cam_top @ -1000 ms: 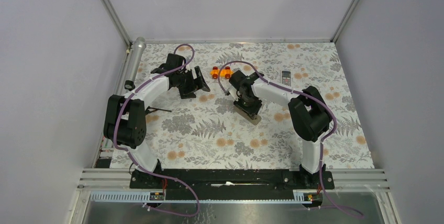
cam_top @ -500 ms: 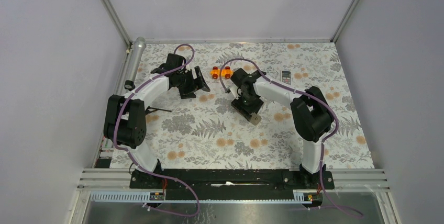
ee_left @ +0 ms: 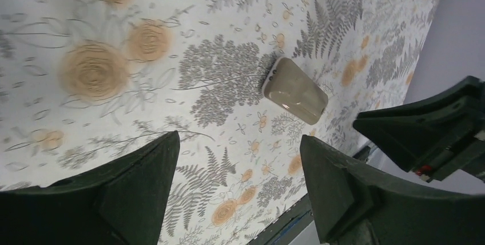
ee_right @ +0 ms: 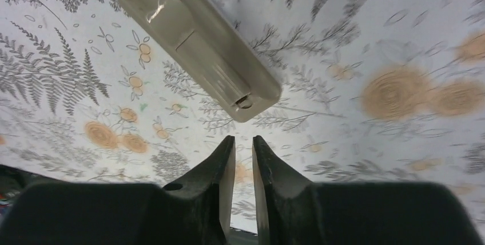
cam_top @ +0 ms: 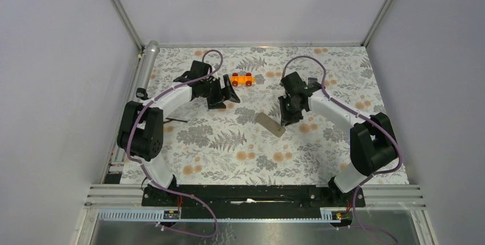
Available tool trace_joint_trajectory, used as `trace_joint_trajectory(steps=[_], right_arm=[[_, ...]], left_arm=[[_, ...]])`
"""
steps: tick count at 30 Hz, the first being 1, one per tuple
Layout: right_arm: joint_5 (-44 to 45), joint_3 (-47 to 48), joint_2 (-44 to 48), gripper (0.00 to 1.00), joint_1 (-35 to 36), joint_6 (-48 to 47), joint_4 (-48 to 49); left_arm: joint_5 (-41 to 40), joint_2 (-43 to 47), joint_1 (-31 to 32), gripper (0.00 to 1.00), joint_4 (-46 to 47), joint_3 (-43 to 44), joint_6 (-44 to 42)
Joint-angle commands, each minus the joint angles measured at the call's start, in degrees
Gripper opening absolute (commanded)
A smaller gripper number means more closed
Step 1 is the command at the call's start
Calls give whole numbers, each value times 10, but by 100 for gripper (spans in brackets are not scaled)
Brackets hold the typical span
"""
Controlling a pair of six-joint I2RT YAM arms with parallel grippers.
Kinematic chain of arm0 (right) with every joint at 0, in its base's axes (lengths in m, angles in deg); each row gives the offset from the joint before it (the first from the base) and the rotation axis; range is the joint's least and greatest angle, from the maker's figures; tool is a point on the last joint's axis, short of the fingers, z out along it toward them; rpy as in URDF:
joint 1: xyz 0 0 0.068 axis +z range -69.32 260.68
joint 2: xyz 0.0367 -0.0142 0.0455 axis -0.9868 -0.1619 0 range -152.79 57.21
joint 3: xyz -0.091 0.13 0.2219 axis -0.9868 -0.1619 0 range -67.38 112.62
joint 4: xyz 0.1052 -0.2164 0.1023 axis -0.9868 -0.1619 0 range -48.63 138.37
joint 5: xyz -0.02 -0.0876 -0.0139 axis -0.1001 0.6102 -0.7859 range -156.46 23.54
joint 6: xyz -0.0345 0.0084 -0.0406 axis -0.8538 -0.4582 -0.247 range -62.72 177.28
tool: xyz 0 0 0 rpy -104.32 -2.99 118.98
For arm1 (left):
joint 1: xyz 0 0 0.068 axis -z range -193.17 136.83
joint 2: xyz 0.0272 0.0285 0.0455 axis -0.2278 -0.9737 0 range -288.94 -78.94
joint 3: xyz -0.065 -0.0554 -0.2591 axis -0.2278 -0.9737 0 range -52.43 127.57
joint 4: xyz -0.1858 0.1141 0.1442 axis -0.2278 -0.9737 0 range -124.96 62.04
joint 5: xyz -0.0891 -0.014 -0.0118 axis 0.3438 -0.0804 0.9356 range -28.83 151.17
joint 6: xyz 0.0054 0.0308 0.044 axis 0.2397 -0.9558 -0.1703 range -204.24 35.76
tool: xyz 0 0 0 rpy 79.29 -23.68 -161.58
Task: Load the batteries into the remote control
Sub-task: Load the battery cover into the remote control.
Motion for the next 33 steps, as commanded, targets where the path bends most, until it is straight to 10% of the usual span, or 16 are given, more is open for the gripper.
trace_joint_trajectory(steps=[1, 11, 33], right_arm=[[-71, -76, 27, 21, 9, 130, 133], [-44, -62, -15, 7, 12, 123, 168], [10, -64, -60, 6, 31, 118, 156]], left_arm=[[48, -27, 27, 80, 48, 7, 19], [72, -91, 71, 64, 50, 33, 56], [59, -99, 87, 63, 40, 47, 52]])
